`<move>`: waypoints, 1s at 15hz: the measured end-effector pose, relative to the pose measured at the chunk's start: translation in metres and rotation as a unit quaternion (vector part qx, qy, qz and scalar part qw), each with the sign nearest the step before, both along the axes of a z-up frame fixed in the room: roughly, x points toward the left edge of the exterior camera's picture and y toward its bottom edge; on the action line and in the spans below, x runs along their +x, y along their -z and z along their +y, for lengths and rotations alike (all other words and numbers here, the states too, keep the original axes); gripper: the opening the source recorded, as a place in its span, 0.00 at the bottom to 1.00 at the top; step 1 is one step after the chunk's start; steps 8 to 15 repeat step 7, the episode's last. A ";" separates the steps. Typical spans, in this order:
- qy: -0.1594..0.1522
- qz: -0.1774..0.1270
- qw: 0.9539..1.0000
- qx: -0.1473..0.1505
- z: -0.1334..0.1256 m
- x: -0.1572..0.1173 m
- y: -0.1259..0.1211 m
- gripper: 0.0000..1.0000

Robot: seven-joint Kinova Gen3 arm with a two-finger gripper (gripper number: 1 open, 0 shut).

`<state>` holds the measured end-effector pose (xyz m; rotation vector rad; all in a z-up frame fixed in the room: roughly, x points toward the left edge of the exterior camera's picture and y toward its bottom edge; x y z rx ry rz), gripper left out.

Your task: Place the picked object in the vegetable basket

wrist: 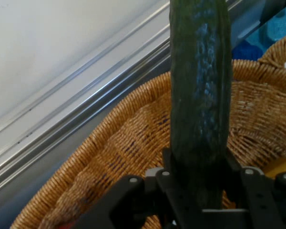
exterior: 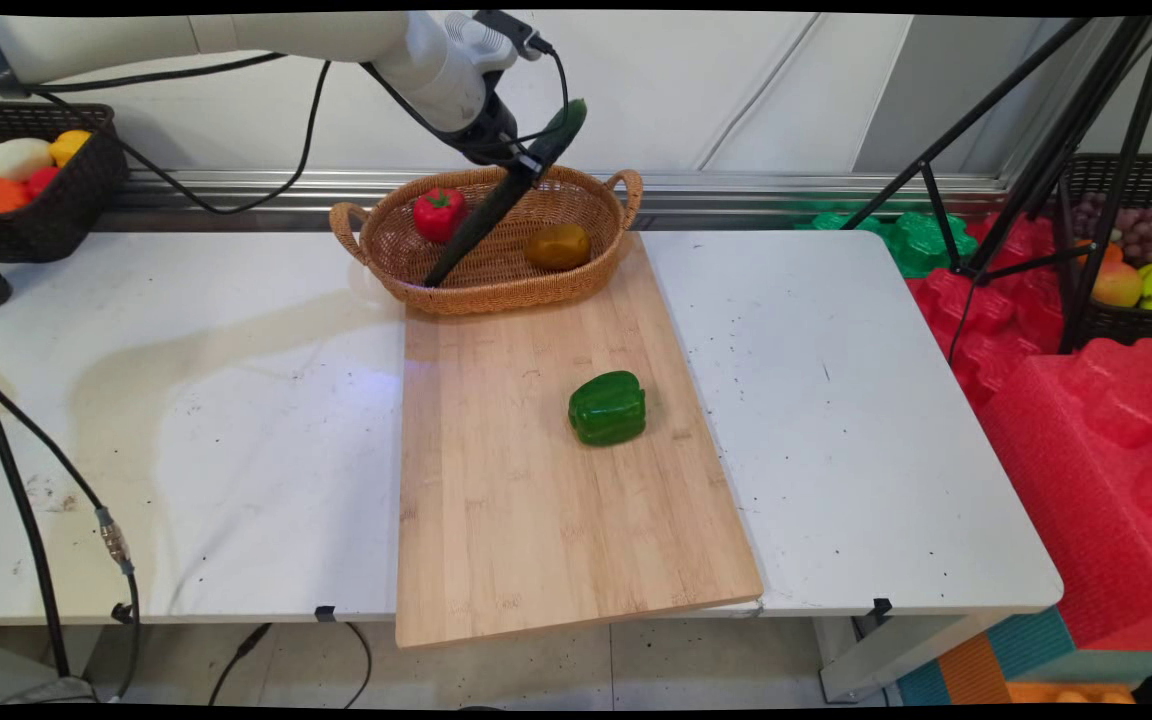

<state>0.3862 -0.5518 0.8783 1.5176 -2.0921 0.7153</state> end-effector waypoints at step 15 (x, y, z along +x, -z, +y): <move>0.007 0.000 1.000 -0.004 0.001 -0.004 0.009 1.00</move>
